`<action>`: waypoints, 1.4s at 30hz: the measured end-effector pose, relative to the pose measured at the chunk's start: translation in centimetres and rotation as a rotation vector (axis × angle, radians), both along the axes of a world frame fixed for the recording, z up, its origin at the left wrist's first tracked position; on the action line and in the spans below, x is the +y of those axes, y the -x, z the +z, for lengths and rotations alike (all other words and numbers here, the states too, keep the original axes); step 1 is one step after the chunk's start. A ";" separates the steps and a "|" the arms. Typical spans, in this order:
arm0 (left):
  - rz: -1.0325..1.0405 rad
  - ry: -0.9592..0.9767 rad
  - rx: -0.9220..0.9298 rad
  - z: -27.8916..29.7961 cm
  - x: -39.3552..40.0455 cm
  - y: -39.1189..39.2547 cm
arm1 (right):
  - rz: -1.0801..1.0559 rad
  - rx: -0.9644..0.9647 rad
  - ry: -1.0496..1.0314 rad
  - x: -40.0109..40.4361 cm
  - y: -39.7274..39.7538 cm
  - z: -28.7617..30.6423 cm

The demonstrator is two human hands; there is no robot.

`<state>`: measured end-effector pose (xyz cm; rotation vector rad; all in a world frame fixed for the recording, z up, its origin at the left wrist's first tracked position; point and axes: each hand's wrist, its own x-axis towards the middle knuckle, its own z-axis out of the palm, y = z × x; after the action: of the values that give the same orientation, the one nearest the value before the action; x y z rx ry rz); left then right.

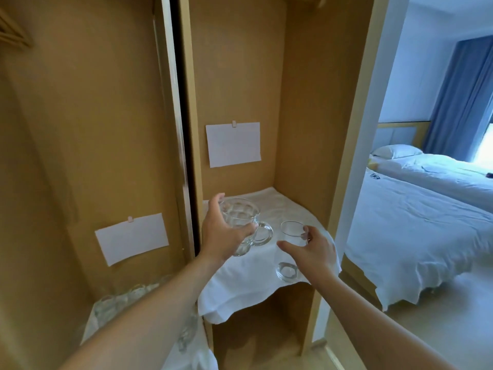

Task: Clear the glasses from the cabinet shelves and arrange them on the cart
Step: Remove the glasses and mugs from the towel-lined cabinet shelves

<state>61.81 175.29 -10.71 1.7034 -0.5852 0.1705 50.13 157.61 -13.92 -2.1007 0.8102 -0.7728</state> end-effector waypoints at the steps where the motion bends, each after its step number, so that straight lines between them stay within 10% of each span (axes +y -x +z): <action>1: -0.005 -0.002 0.006 -0.1 -0.8 -0.8 | 0.003 -0.002 -0.002 -0.6 -0.6 0.1; 42: 0.529 0.034 0.253 -9.7 -20.2 -34.6 | 0.516 0.138 -0.003 -22.4 -45.3 -6.8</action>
<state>96.43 155.09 -20.45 1.7814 0.0642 0.3311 95.44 135.24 -20.68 -2.2380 0.3066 -0.3508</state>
